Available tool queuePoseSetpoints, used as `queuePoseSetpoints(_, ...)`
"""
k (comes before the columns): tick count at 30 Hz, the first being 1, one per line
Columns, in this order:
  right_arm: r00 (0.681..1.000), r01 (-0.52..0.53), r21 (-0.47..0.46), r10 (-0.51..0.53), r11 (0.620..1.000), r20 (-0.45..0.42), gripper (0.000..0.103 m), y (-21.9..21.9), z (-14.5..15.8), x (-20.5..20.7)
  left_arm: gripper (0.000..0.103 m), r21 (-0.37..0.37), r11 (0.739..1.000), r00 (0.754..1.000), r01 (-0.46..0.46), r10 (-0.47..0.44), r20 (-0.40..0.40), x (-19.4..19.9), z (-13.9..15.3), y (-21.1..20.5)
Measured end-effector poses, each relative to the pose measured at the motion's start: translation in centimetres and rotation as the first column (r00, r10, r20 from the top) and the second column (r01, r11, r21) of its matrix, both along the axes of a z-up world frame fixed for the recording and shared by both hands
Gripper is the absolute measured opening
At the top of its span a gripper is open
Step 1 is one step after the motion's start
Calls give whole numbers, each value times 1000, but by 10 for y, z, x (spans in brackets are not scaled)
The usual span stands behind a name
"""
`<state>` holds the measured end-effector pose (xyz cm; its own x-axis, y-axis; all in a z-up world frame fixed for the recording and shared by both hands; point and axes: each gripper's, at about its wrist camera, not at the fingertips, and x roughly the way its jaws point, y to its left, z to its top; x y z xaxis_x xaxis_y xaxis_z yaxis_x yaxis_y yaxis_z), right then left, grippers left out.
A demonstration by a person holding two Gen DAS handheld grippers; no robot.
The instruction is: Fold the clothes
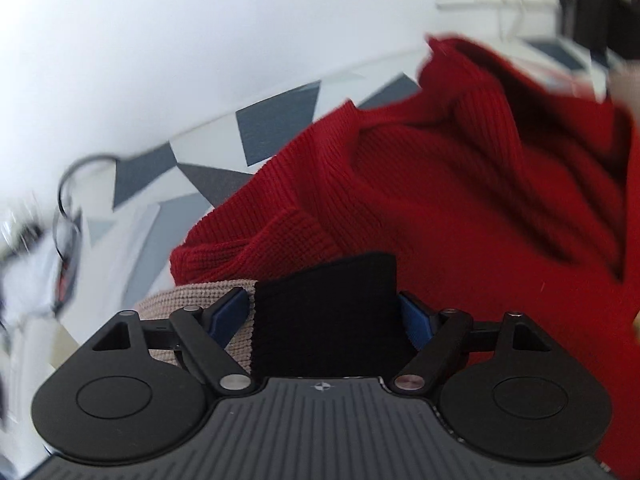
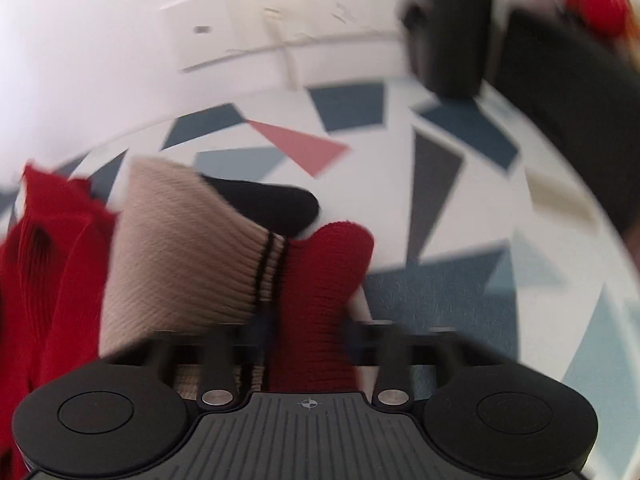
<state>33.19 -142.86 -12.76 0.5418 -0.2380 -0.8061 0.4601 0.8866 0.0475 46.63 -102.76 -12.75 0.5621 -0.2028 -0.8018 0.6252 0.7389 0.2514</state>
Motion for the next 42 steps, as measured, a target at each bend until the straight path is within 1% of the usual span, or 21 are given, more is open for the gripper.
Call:
queuePoseSetpoints(1, 1000, -25, -56, 24, 998, -13, 13, 4, 3, 1, 83, 11, 1000, 1000, 4, -4, 14, -2, -1, -1)
queuePoseSetpoints(3, 1000, 13, -110, -15, 994, -19, 12, -2, 8, -5, 83, 10, 1000, 1000, -8, 8, 10, -1, -1, 2)
queuePoseSetpoints(5, 996, 91, -130, -93, 987, -7, 12, -16, 11, -19, 84, 19, 1000, 1000, -16, 16, 11, 0, -2, 5)
queuePoseSetpoints(8, 973, 222, -195, -230, 955, -21, 12, -37, 10, -50, 85, 38, 999, 999, -30, 30, 19, 1, -2, 13)
queuePoseSetpoints(11, 934, 336, -179, -352, 925, -66, 12, -61, -4, -88, 90, 33, 998, 998, -53, 52, 24, 4, -4, 26)
queuePoseSetpoints(14, 922, 371, -128, -381, 920, -65, 13, -71, -9, -110, 92, 33, 997, 997, -75, 75, 19, 8, -4, 34)
queuePoseSetpoints(15, 922, 371, -124, -380, 921, -69, 17, -72, -7, -111, 92, 34, 996, 997, -80, 80, 19, 10, -4, 36)
queuePoseSetpoints(16, 920, 373, -132, -385, 918, -76, 29, -71, -4, -109, 92, 38, 996, 996, -84, 84, 23, 10, -4, 36)
queuePoseSetpoints(18, 913, 388, -167, -402, 907, -64, 43, -66, 7, -104, 92, 41, 995, 996, -89, 88, 32, 9, -4, 38)
queuePoseSetpoints(19, 915, 389, -182, -401, 903, -34, 48, -63, 15, -104, 92, 42, 995, 995, -91, 90, 37, 8, -5, 39)
queuePoseSetpoints(23, 936, 350, -184, -337, 918, 97, 50, -49, 50, -96, 93, 40, 994, 995, -98, 96, 39, 9, -5, 44)
queuePoseSetpoints(27, 974, 174, -79, -160, 982, 159, 51, -34, 69, -68, 99, 25, 992, 992, -122, 121, 40, 11, -4, 45)
queuePoseSetpoints(28, 981, 126, -48, -118, 991, 155, 51, -33, 68, -56, 97, 26, 991, 990, -134, 133, 36, 11, -2, 43)
queuePoseSetpoints(29, 986, 79, -19, -76, 997, 149, 51, -31, 67, -43, 88, 18, 991, 990, -135, 134, 33, 8, 3, 40)
queuePoseSetpoints(31, 993, -5, 17, 3, 1000, 118, 51, -22, 58, -22, 82, -72, 995, 996, -76, 79, 42, -11, 23, 36)
queuePoseSetpoints(33, 995, -71, -12, 72, 997, 75, 51, -9, 47, -4, 82, -168, 986, 1000, 13, -10, 20, -32, 42, 26)
queuePoseSetpoints(35, 994, -100, -38, 101, 994, 33, 51, -1, 35, 8, 82, -250, 960, 990, 123, -135, -31, -47, 50, 8)
queuePoseSetpoints(37, 996, -89, -35, 90, 995, 2, 51, 4, 24, 16, 82, -326, 917, 961, 228, -266, -78, -61, 54, -15)
queuePoseSetpoints(39, 998, -63, 13, 63, 998, -3, 51, 4, 15, 19, 82, -345, 890, 931, 298, -351, -102, -69, 49, -41)
queuePoseSetpoints(41, 999, -38, 58, 38, 998, 0, 51, -2, 7, 20, 82, -325, 882, 907, 341, -400, -133, -75, 38, -67)
queuePoseSetpoints(42, 1000, -30, 74, 30, 997, 1, 51, -4, 2, 20, 81, -310, 887, 902, 342, -403, -156, -78, 31, -78)
